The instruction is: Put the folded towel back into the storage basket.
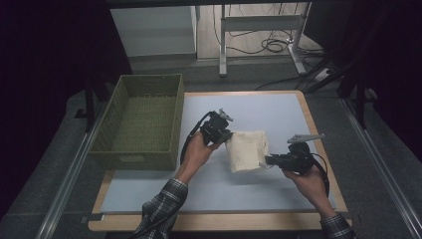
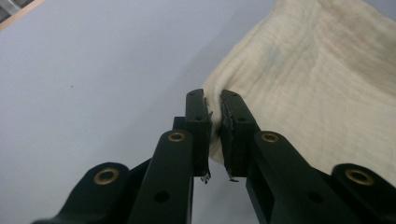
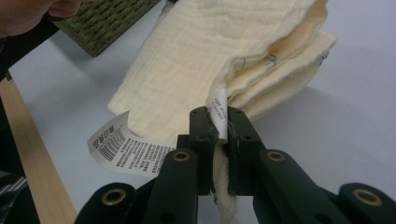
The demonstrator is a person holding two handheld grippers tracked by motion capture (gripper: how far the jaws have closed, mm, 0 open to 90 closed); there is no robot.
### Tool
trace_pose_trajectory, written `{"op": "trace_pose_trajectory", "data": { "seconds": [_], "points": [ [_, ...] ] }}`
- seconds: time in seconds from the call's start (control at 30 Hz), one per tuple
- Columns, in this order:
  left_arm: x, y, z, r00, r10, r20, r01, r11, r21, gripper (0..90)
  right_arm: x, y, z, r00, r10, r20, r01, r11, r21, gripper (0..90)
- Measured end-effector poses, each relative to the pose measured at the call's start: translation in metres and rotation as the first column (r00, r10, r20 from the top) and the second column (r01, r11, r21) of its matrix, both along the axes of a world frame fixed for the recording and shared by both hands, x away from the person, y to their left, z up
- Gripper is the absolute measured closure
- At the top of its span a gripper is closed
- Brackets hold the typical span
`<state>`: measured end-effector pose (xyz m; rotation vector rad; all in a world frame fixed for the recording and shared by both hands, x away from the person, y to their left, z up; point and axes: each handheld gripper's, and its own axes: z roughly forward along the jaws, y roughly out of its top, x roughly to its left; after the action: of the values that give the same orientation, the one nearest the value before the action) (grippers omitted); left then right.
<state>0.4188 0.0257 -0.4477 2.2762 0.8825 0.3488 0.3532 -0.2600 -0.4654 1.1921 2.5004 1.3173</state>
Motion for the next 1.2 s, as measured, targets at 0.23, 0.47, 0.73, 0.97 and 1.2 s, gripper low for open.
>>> {"op": "trace_pose_trajectory", "data": {
  "seconds": [0.23, 0.47, 0.73, 0.97, 1.2],
  "points": [
    [0.002, 0.013, 0.011, 0.9998, 0.014, 0.012, -0.014, 0.9996, 0.024, 82.6, 0.007, 0.013, 0.007, 0.9998, 0.019, -0.004, -0.019, 1.000, 0.018, 82.1],
    [0.003, 0.030, 0.026, 0.9987, 0.037, 0.035, -0.039, 0.9966, 0.072, 82.6, 0.015, 0.030, 0.017, 0.9989, 0.046, 0.004, -0.046, 0.999, 0.028, 82.2],
    [0.002, 0.049, 0.035, 0.9953, 0.072, 0.066, -0.078, 0.9914, 0.105, 82.5, 0.025, 0.050, 0.026, 0.9975, 0.070, -0.008, -0.069, 0.996, 0.059, 82.1],
    [-0.001, 0.067, 0.045, 0.9906, 0.100, 0.092, -0.112, 0.9859, 0.125, 82.5, 0.032, 0.068, 0.035, 0.9959, 0.091, -0.005, -0.090, 0.993, 0.077, 82.1],
    [-0.003, 0.088, 0.059, 0.9829, 0.139, 0.120, -0.155, 0.9789, 0.133, 82.5, 0.040, 0.089, 0.046, 0.9936, 0.113, -0.002, -0.112, 0.989, 0.101, 82.2]
  ]
}}
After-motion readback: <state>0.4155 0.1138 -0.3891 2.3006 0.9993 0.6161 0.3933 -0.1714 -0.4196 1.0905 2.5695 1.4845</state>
